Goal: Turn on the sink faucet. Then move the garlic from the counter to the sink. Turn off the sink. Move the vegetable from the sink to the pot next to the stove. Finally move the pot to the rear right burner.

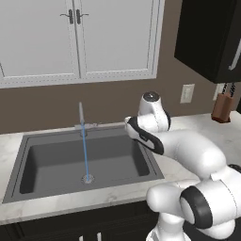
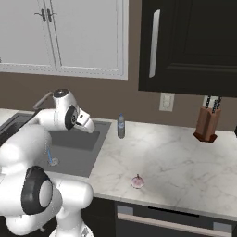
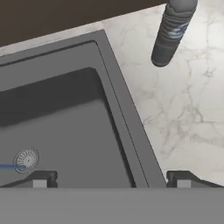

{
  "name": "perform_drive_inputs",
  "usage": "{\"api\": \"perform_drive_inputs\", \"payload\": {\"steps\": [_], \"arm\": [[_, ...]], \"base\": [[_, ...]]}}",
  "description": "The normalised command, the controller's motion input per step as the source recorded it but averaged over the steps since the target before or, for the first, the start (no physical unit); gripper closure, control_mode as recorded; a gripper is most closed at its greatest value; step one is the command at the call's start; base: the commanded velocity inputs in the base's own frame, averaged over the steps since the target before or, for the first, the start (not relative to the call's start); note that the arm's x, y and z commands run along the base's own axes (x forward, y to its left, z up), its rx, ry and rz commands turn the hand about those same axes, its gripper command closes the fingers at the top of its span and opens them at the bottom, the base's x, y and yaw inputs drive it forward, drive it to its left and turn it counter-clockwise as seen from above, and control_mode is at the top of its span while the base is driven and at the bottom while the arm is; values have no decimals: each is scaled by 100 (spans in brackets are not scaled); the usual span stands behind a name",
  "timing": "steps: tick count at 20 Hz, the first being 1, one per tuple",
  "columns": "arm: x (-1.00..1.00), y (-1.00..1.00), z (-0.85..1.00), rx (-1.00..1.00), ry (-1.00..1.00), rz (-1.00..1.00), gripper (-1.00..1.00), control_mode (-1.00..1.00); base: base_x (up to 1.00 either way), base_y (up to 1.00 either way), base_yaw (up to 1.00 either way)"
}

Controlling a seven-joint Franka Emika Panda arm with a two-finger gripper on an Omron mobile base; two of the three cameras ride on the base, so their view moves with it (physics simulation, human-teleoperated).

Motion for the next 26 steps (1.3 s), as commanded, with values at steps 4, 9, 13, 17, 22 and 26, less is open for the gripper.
{"api": "perform_drive_inputs", "payload": {"steps": [4,9,13,17,22,26], "arm": [[-33,-71,11,0,12,-9,-100,-100],[-46,-75,0,0,9,-17,-100,-100],[-44,-87,-4,0,5,-15,-100,-100],[-37,-76,-23,0,6,-16,-100,-100],[-31,-57,-40,0,7,-16,-100,-100],[-10,-31,-33,0,5,-10,-100,-100]], "base": [[0,0,0],[0,0,0],[0,0,0],[0,0,0],[0,0,0],[0,0,0]]}}
